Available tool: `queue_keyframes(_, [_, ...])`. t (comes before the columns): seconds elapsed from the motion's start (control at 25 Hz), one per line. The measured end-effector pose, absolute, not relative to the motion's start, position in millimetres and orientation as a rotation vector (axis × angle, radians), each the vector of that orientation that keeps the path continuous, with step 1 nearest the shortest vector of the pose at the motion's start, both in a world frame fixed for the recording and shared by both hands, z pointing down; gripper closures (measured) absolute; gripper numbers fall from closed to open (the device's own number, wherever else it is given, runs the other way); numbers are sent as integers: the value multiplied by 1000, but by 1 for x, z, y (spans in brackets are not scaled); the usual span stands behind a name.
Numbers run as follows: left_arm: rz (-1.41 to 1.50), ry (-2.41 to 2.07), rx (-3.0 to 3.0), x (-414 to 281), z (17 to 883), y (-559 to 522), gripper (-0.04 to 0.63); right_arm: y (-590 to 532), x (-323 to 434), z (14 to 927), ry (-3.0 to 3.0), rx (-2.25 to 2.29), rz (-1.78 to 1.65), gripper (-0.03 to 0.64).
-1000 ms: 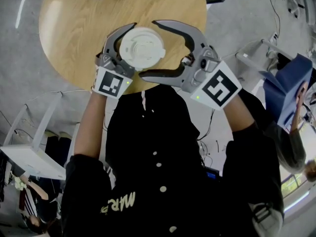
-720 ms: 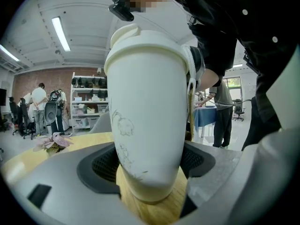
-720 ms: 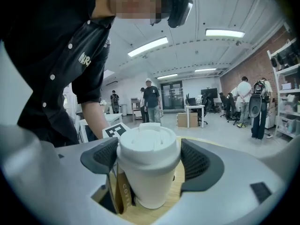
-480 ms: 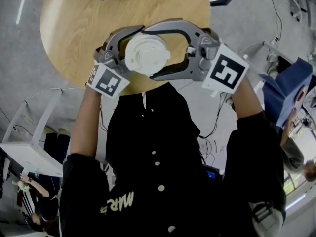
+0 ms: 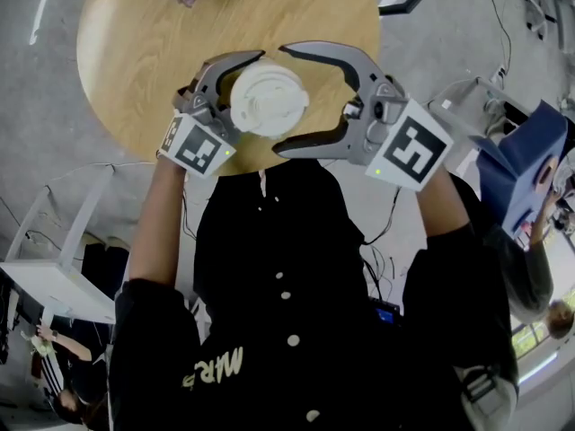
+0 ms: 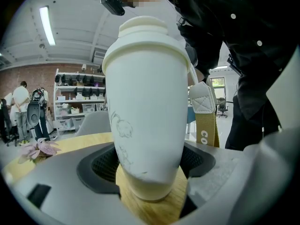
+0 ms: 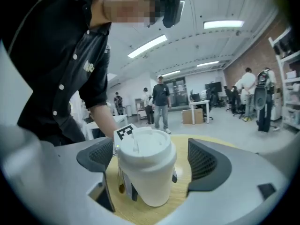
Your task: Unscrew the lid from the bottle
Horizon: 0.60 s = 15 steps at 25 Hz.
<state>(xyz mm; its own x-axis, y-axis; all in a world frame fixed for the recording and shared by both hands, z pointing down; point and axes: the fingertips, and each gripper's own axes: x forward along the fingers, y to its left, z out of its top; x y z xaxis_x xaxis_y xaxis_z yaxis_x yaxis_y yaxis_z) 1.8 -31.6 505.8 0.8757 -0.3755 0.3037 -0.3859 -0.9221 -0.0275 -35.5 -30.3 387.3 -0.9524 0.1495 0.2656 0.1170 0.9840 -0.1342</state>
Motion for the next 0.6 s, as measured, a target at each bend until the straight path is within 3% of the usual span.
queue_keyframes(0.36, [463,-627,3013,2,503,-33,219,-28,-47,393,-2909,186,149,161])
queue_keyframes(0.6, [460,-617,3013,0,501,-29,219,-16,-42,395,-2860,-213,11,178])
